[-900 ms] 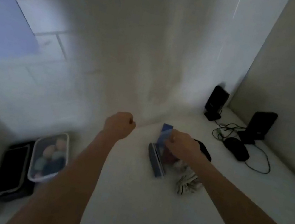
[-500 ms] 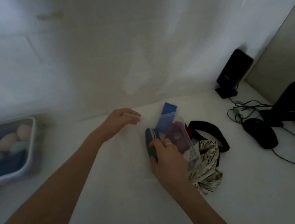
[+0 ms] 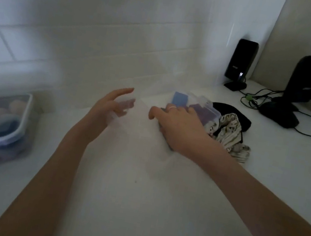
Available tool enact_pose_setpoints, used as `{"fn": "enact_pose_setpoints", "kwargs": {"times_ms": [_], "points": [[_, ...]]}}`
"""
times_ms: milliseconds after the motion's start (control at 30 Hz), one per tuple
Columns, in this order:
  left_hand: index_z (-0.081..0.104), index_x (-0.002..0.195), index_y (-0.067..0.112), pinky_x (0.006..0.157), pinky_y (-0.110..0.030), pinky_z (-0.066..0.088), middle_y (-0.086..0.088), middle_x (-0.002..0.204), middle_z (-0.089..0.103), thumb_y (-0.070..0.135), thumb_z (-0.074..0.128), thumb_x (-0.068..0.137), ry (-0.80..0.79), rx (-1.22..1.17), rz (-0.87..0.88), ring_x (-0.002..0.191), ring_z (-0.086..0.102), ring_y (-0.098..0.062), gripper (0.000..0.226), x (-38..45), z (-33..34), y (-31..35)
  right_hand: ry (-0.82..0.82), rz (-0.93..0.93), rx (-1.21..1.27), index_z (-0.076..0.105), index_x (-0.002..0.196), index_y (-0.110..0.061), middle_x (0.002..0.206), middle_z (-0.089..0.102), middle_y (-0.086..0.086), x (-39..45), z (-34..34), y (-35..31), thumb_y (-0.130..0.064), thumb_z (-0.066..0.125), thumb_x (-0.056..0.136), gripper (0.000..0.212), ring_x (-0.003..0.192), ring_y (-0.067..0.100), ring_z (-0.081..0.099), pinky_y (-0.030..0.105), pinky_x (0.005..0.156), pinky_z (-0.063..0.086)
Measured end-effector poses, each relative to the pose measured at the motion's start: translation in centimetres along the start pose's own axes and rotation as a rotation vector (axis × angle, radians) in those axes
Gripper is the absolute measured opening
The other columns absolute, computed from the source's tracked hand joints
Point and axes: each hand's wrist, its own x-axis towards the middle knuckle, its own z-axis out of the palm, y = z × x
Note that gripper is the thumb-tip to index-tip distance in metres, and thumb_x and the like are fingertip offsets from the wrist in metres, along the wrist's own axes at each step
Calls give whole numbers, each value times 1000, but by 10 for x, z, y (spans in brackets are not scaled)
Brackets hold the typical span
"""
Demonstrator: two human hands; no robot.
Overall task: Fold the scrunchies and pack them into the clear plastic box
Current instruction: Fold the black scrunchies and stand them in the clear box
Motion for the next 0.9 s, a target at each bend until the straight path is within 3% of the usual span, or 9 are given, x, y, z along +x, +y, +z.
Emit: {"fn": "enact_pose_setpoints", "kwargs": {"times_ms": [133, 233, 300, 367, 467, 633, 767, 833, 900], "points": [[67, 96, 22, 73, -8, 44, 4, 98, 65, 8, 60, 72, 58, 106, 121, 96, 56, -10, 29, -47, -6, -10, 28, -96, -12, 42, 92, -24, 94, 44, 2, -4, 2, -12, 1, 48, 85, 27, 86, 27, 47, 38, 74, 31], [67, 90, 18, 66, -4, 44, 5, 89, 63, 3, 59, 81, 159, 110, 171, 84, 56, -4, 19, -66, -7, -16, 60, -118, 105, 47, 88, -22, 88, 42, -3, -4, 2, -19, -6, 55, 86, 18, 79, 18, 40, 34, 71, 29], [66, 98, 15, 66, -5, 45, -3, 98, 63, 4, 55, 88, 207, 77, 181, 79, 58, 0, 18, -71, -12, -21, 214, -59, 359, 52, 93, -16, 85, 47, -3, -7, 3, -19, -11, 57, 87, 9, 72, 14, 42, 31, 66, 35], [62, 109, 11, 64, -5, 44, -5, 105, 61, 4, 49, 93, 231, 47, 174, 81, 58, -3, 22, -73, -18, -25, 507, 106, 596, 50, 93, -14, 79, 51, 0, -13, 4, -14, -8, 49, 89, 8, 64, 11, 44, 27, 59, 37], [60, 112, 13, 63, -4, 44, -3, 101, 60, 4, 49, 92, 260, -12, 151, 83, 56, -6, 25, -69, -24, -28, 764, 394, 724, 44, 90, -19, 75, 53, 2, -26, 10, -3, -3, 39, 89, 16, 61, 8, 45, 26, 56, 37], [62, 108, 18, 69, -12, 41, 6, 96, 59, 9, 60, 68, 299, -63, 53, 83, 55, 1, 41, -61, -26, -24, 497, 446, 614, 49, 103, -15, 90, 60, 5, -42, 42, -5, -8, 46, 87, 18, 80, 19, 56, 29, 67, 42], [63, 88, 24, 66, -19, 33, 11, 86, 58, 14, 52, 52, 395, -130, 6, 79, 51, -1, 39, -56, -24, -20, 193, 413, 391, 48, 125, -14, 119, 56, 11, -43, 53, -4, -22, 55, 85, 42, 109, 28, 50, 36, 86, 44], [62, 80, 24, 63, -21, 32, 8, 81, 56, 15, 52, 50, 427, -158, -22, 75, 49, -4, 33, -55, -23, -19, 155, 402, 346, 55, 118, -12, 114, 57, 12, -43, 53, -2, -18, 56, 83, 36, 105, 28, 50, 36, 83, 44], [62, 77, 23, 62, -24, 32, 5, 78, 54, 14, 52, 48, 427, -171, -39, 72, 47, -8, 31, -54, -22, -19, 248, 399, 368, 61, 105, -8, 103, 60, 13, -42, 49, -3, -14, 57, 82, 24, 95, 28, 55, 37, 77, 46]]}}
